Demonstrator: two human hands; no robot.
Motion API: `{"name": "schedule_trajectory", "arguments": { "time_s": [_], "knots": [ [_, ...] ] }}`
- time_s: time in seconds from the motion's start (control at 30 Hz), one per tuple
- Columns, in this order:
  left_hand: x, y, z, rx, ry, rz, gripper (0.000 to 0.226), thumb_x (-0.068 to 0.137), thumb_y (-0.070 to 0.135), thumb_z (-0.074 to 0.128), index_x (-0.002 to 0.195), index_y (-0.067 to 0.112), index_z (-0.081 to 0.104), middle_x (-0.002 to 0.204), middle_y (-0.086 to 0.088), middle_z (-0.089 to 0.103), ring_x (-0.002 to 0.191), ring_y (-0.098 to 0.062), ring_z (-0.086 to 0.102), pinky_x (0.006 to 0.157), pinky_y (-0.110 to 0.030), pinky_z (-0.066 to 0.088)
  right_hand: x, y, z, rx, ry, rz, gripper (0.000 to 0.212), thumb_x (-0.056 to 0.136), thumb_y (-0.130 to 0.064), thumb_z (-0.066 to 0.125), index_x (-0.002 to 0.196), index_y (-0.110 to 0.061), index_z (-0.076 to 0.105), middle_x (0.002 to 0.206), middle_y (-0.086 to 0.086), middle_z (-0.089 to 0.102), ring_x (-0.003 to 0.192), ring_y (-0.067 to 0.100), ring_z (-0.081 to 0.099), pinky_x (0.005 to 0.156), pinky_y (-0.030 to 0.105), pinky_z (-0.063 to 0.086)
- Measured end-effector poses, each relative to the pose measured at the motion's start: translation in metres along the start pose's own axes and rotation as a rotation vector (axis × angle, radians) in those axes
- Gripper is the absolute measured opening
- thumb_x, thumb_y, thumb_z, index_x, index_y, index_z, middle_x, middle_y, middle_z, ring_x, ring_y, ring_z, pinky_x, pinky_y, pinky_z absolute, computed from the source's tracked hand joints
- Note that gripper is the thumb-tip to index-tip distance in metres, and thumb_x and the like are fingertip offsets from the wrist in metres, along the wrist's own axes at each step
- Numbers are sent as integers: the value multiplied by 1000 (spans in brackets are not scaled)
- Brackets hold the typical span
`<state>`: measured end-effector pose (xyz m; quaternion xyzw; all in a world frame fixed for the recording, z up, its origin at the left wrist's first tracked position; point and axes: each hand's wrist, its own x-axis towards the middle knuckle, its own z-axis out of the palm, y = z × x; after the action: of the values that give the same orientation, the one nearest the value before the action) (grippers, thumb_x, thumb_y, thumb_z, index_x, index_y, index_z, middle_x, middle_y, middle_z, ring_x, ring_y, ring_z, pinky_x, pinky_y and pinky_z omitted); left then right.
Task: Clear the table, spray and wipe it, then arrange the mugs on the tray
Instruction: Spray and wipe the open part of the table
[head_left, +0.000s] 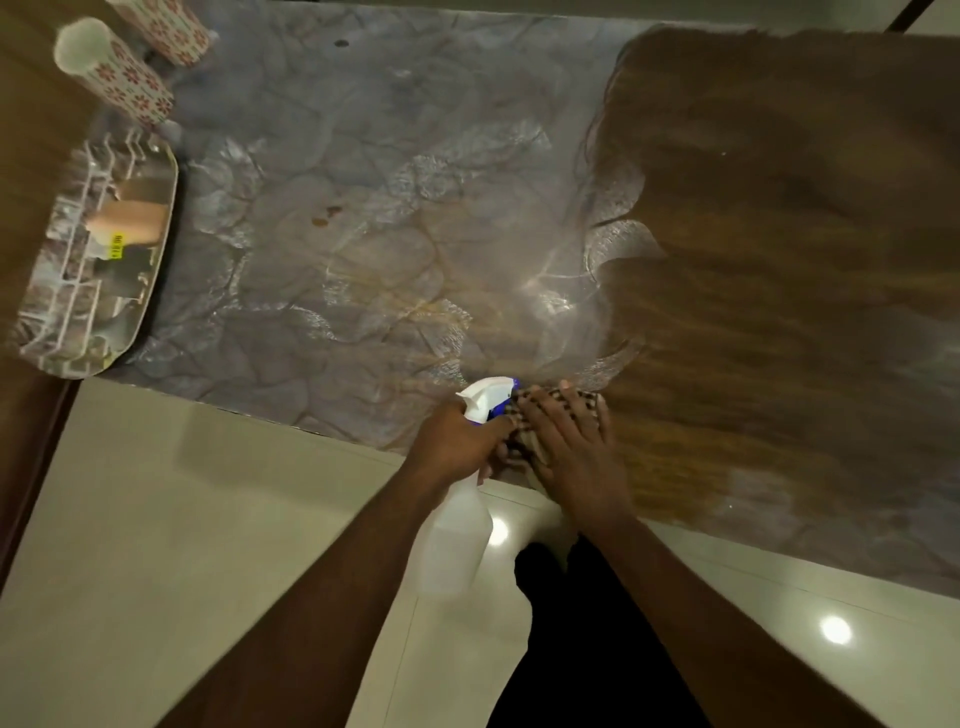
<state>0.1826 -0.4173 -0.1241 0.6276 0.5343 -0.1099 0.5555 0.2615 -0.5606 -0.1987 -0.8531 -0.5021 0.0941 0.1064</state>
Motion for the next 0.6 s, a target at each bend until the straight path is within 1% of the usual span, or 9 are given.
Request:
{"name": "schedule_trajectory", "arguments": {
  "time_s": [0.07,0.1,0.17,0.23,0.3,0.37,0.47,0.53,0.6],
  "knots": [
    [4,0,-8,62,56,-24,14,79,28,66,88,19,72,64,-8,71,47,-16,61,53,-26,48,-4,32,-6,-64,-21,-18,58,85,-36,62,138,-18,46,144,6,47,138,32,34,112,58,25],
    [6,-1,-12,85,73,-33,14,79,30,66,85,17,71,62,-5,70,45,-12,60,53,-23,47,-3,47,-11,-64,-25,75,58,87,-38,59,139,-17,43,145,8,45,139,32,31,113,58,22],
    [9,-3,-15,84,66,-13,19,81,32,67,94,19,70,69,-4,72,52,-12,63,55,-23,47,13,65,-20,29,40,342,53,94,-39,46,142,-17,37,148,7,39,142,30,24,116,54,13],
    [14,0,-20,52,17,21,29,83,31,67,109,18,69,80,-5,75,60,-16,67,62,-26,51,42,54,-18,83,135,518,49,97,-35,39,141,-16,38,149,7,39,142,29,23,117,54,11],
    [18,4,-22,-8,6,52,31,83,25,65,113,20,68,68,2,73,48,-12,62,53,-21,50,67,28,-13,86,120,487,46,97,-31,43,141,-15,39,148,9,41,142,30,24,116,55,12],
    [20,11,-28,-31,24,107,36,83,19,63,118,27,66,61,11,69,45,-9,60,50,-16,45,74,-2,-3,66,13,275,51,96,-33,47,143,-18,35,149,8,38,143,29,22,118,52,10],
    [24,20,-34,-23,4,116,38,85,22,64,123,23,67,89,-6,75,75,-27,70,68,-29,52,56,-14,7,41,-51,23,55,93,-36,51,144,-23,35,149,0,39,143,25,23,117,49,13],
    [30,26,-42,8,-7,73,30,84,28,67,112,18,72,86,-9,75,73,-27,69,74,-36,55,53,5,5,47,-2,78,53,92,-37,49,142,-23,38,147,2,43,142,25,26,116,52,16],
    [39,32,-50,-30,-8,73,17,83,26,66,99,22,73,70,-2,71,52,-19,61,61,-33,52,68,20,0,16,83,281,52,91,-32,55,139,-19,41,143,5,46,140,27,29,114,55,18]
  ]
}}
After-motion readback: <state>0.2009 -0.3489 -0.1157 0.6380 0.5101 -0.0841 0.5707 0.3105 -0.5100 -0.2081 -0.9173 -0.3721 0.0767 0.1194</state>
